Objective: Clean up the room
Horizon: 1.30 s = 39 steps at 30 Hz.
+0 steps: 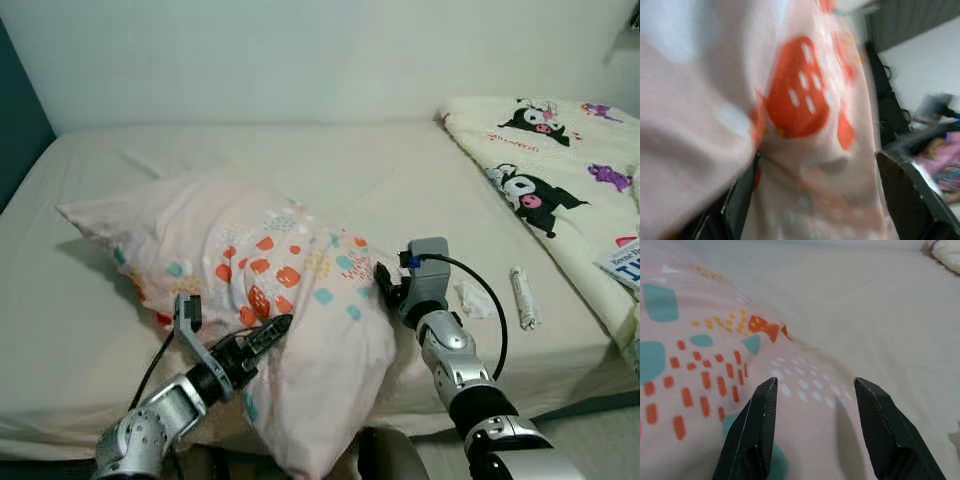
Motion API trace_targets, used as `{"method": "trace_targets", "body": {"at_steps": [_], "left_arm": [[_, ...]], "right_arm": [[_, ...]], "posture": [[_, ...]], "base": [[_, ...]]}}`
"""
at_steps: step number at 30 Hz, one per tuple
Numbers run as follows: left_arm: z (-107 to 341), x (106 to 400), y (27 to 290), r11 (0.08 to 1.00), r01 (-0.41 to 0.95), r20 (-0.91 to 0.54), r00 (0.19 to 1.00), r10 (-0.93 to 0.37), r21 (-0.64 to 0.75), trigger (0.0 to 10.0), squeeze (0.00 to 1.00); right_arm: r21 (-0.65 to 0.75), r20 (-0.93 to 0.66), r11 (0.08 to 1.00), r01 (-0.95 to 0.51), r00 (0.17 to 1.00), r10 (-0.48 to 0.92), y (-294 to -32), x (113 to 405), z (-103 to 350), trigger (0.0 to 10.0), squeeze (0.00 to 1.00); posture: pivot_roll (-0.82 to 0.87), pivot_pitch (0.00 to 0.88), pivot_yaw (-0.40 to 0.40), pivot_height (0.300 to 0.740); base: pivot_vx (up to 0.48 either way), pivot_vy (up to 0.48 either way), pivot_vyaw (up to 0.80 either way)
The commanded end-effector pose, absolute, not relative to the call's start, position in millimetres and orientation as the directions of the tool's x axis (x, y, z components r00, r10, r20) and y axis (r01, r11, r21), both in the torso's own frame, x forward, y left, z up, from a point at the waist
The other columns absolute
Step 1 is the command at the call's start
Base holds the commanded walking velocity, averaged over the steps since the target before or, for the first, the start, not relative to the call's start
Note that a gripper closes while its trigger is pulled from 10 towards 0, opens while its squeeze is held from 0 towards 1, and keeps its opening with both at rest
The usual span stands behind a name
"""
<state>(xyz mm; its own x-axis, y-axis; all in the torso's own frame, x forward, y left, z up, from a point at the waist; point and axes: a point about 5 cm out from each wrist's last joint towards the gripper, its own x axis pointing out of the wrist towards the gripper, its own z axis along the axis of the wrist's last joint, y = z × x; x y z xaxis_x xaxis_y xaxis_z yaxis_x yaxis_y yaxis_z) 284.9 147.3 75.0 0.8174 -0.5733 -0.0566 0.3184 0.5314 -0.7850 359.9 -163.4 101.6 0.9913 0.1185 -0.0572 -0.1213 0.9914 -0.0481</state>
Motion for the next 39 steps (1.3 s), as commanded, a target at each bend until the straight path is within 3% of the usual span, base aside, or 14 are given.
{"method": "trace_targets", "body": {"at_steps": [1,3,9,10,11,12,19,20,22,23,28,33,37,39], "left_arm": [[60.5,283.5,152.7,0.599,0.232,-0.156,0.837,-0.524,-0.767,10.0,1.00],[53.6,289.2,166.2,0.675,0.144,-0.236,0.868,-0.438,-0.723,10.0,1.00],[49.4,294.2,186.7,0.711,0.051,-0.276,0.901,-0.336,-0.701,10.0,1.00],[47.1,294.4,194.7,0.718,0.018,-0.289,0.908,-0.303,-0.696,10.0,0.76],[47.1,294.4,194.7,0.718,0.018,-0.289,0.908,-0.303,-0.696,10.0,0.76],[45.7,293.3,202.1,0.695,-0.005,-0.282,0.916,-0.286,-0.719,10.0,0.00],[40.1,289.7,202.7,0.558,-0.011,-0.207,0.935,-0.289,-0.830,10.0,0.00],[40.3,290.9,197.2,0.514,0.002,-0.174,0.940,-0.294,-0.857,10.0,0.93],[41.6,293.2,190.3,0.475,0.021,-0.140,0.943,-0.301,-0.880,10.0,0.93],[44.9,296.6,181.6,0.434,0.050,-0.100,0.943,-0.317,-0.899,10.0,1.00],[49.5,305.6,170.8,0.424,0.078,-0.067,0.946,-0.317,-0.902,10.0,1.00],[58.5,317.6,208.3,0.599,0.010,-0.090,0.987,-0.137,-0.801,10.0,1.00],[58.5,315.8,217.2,0.628,0.002,-0.096,0.988,-0.122,-0.778,10.0,1.00],[49.0,301.1,250.4,0.680,-0.081,-0.157,0.986,-0.051,-0.729,10.0,1.00]], "right_arm": [[-0.047,-0.070,0.991,-0.122,0.990,0.119,-162.4,358.0,96.7,10.0,0.00],[-0.046,-0.071,0.991,-0.124,0.990,0.121,-161.3,357.4,95.5,10.0,0.00],[-0.047,-0.072,0.991,-0.126,0.990,0.123,-161.8,356.4,94.3,10.0,0.00],[-0.049,-0.071,0.991,-0.126,0.990,0.123,-163.1,356.3,94.6,10.0,0.00],[-0.049,-0.071,0.991,-0.126,0.990,0.123,-163.1,356.3,94.6,10.0,0.00],[-0.052,-0.070,0.991,-0.125,0.990,0.121,-165.5,356.4,95.2,10.0,0.00],[-0.062,-0.079,0.992,-0.113,0.991,0.108,-173.2,356.4,94.7,10.0,0.00],[-0.064,-0.083,0.991,-0.115,0.991,0.109,-173.0,356.3,94.0,10.0,0.00],[-0.065,-0.086,0.991,-0.119,0.990,0.113,-171.9,356.2,93.3,10.0,0.00],[-0.066,-0.091,0.990,-0.125,0.989,0.118,-170.3,356.1,92.5,10.0,0.00],[-0.072,-0.095,0.988,-0.137,0.987,0.130,-167.7,355.9,91.5,10.0,0.00],[-0.076,-0.041,0.994,-0.085,0.996,0.082,-184.1,362.9,108.9,10.0,0.00],[-0.071,-0.039,0.995,-0.068,0.997,0.065,-189.2,364.4,111.7,10.0,0.00],[-0.080,-0.057,0.996,-0.036,0.998,0.031,-202.6,367.9,116.7,10.0,0.00]], "posture": [[0.02,0.115,-0.089,0.561],[0.02,0.118,-0.086,0.561],[0.02,0.121,-0.082,0.561],[0.02,0.123,-0.080,0.561],[0.02,0.123,-0.080,0.561],[0.02,0.124,-0.080,0.561],[0.02,0.129,-0.083,0.561],[0.02,0.131,-0.087,0.561],[0.01,0.132,-0.088,0.561],[0.01,0.133,-0.090,0.561],[0.01,0.134,-0.092,0.561],[0.00,0.132,-0.080,0.561],[0.00,0.133,-0.077,0.561],[0.00,0.132,-0.076,0.561]], "base": [[0.000,0.000,0.00],[0.000,0.000,0.00],[0.000,0.000,0.00],[0.000,0.000,0.00],[0.000,0.000,0.00],[0.000,0.000,0.00],[0.000,0.000,0.00],[0.000,0.000,0.00],[0.000,0.000,0.00],[0.000,0.000,0.00],[0.000,0.000,0.00],[0.000,0.000,0.00],[0.000,0.000,0.00],[0.000,0.000,0.00]]}}
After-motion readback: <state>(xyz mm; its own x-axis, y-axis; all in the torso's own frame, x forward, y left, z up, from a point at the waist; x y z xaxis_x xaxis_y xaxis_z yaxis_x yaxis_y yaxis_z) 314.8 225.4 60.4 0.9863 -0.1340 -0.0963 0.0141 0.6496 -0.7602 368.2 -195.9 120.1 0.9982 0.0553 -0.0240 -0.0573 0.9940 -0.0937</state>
